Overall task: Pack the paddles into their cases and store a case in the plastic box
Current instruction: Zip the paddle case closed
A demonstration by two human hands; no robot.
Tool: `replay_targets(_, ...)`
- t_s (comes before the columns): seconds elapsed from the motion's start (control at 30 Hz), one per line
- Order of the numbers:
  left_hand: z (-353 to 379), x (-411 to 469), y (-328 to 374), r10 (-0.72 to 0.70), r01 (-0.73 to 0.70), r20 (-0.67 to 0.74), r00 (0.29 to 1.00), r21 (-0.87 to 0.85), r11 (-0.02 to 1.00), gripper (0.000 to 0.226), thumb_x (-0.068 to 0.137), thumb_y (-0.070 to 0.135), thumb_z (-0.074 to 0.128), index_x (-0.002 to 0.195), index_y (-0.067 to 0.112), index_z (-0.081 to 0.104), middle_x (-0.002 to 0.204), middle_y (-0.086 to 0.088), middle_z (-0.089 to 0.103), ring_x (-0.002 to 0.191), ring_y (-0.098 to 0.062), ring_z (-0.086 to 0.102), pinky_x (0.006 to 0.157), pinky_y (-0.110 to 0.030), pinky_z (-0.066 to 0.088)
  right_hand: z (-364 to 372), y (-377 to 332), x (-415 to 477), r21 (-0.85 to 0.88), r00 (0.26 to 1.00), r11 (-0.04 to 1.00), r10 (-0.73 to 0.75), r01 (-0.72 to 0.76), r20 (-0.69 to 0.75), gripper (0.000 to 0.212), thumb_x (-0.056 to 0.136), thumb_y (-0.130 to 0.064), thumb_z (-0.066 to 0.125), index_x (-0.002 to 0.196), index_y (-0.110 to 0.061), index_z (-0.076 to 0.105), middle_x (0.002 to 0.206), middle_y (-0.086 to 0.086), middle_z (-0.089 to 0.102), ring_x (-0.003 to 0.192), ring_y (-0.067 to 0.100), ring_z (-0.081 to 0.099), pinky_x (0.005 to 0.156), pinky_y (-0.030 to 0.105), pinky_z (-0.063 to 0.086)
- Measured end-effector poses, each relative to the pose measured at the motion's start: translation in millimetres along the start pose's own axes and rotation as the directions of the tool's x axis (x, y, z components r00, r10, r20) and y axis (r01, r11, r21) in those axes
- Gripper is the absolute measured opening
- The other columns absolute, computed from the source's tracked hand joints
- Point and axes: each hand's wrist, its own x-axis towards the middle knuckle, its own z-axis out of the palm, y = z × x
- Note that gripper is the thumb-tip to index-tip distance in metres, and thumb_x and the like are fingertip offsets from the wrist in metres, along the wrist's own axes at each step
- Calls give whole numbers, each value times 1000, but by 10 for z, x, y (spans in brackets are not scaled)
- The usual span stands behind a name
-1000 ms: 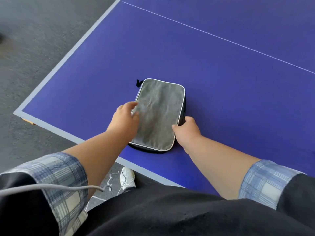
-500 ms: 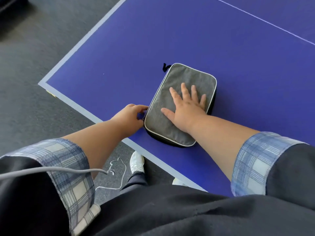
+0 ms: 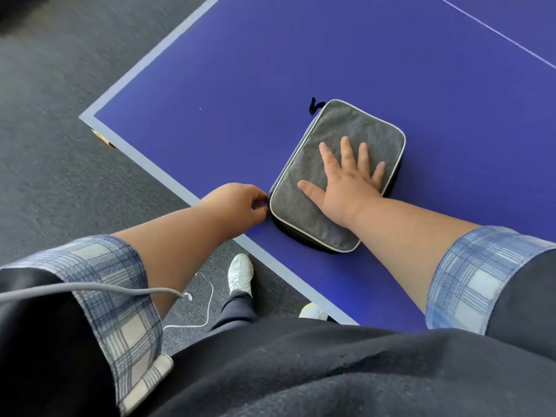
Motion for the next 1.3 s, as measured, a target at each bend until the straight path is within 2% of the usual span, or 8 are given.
replay_targets(0.3, 44, -86, 210, -38, 54, -50, 998, 370, 927, 21, 100, 24, 41, 89, 16, 57, 79, 1, 53, 71, -25, 57, 62, -38, 52, -51, -31, -9, 3, 1000, 1000, 8, -8, 30, 102, 70, -94, 11, 156, -43, -12, 168, 0, -20, 152, 34, -21, 116, 68, -10)
replay_targets(0.7, 279, -500, 421, 45, -85, 130, 990, 316, 945, 30, 101, 33, 38, 109, 20, 64, 104, 1, 61, 97, -23, 62, 81, -41, 53, -62, -103, 4, 15, 998, 999, 41, -42, 42, 101, 74, -93, 18, 156, -43, -12, 167, -1, -21, 151, 34, -23, 114, 70, -11)
replay_targets(0.9, 552, -476, 829, 160, -220, 183, 970, 376, 900, 23, 102, 29, 41, 103, 22, 63, 96, 8, 59, 92, -17, 60, 66, -35, 49, -62, -103, -16, 31, 998, 999, 41, -42, 39, 100, 74, -92, 19, 156, -43, -12, 167, -2, -21, 152, 34, -22, 114, 70, -12)
replay_targets(1.03, 738, -439, 1095, 150, -180, 132, 980, 252, 951, 25, 100, 27, 42, 90, 17, 61, 81, 1, 55, 75, -23, 56, 67, -35, 50, -110, -66, -21, 116, 999, 993, -5, 0, 51, 97, 78, -89, 27, 158, -43, -4, 168, -3, -17, 152, 32, -21, 114, 68, -12)
replay_targets(1.13, 744, -450, 1106, 72, -98, 154, 985, 168, 981, 28, 97, 28, 41, 79, 17, 59, 80, -2, 59, 75, -26, 57, 64, -33, 48, -219, 142, -141, 438, 997, 896, -42, 65, -63, 70, 93, -68, 40, 154, -33, 33, 168, 2, 15, 155, 26, 4, 120, 61, -3)
replay_targets(1.2, 719, -471, 1122, 49, -78, 192, 980, 149, 986, 28, 98, 33, 44, 86, 18, 63, 84, -1, 63, 81, -27, 61, 68, -35, 52, -200, 349, -391, 589, 954, 805, 113, 76, -277, 42, 98, -46, 49, 133, -26, 60, 149, 1, 49, 141, 23, 40, 118, 53, 22)
replay_targets(1.27, 690, -466, 1153, 60, -87, 194, 979, 135, 987, 29, 98, 39, 46, 93, 19, 68, 86, -2, 66, 83, -27, 62, 72, -37, 55, -74, 480, -746, 678, 893, 735, 301, 7, -335, 18, 97, -34, 53, 103, -23, 66, 113, -3, 65, 108, 21, 57, 95, 41, 44)
replay_targets(1.3, 685, -459, 1164, 61, -86, 185, 981, 133, 987, 30, 98, 40, 47, 94, 19, 69, 85, -4, 67, 82, -27, 63, 72, -38, 55, 37, 496, -918, 739, 898, 669, 370, -80, -238, 15, 96, -33, 53, 92, -22, 62, 100, -5, 65, 95, 19, 58, 83, 36, 46)
